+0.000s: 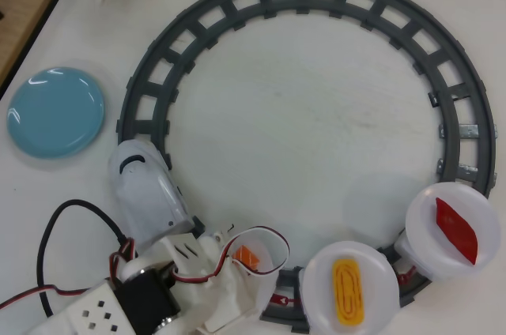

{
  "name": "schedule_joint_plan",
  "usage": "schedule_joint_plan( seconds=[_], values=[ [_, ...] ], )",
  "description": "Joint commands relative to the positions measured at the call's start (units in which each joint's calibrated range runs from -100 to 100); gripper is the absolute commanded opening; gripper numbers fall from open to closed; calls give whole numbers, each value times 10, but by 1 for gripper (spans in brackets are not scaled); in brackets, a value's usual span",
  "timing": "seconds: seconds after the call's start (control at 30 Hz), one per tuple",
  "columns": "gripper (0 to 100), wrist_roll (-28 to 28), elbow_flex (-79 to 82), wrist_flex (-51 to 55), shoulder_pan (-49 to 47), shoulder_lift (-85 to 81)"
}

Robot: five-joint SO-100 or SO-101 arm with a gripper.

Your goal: Pick up the sushi from the Shinkansen and put it on the blue dish

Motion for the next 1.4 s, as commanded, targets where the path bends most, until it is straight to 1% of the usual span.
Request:
schedule_joint_plan(
  seconds=[0.0,0.1,0.17,0.47,0.5,0.6,0.83,1.0,1.37],
  values=[
    [25,-17,1,-3,-15,-4],
    [17,-18,2,-2,-14,-1],
    [13,-18,5,2,-12,-1],
    [12,-14,68,-3,-10,-7],
    [11,-15,67,-3,-12,-8],
    [2,-15,57,-3,-17,-8],
    [3,-18,2,2,-17,-8],
    [3,-39,-55,8,-37,-8],
    [3,-82,-194,133,-142,-9]
  ],
)
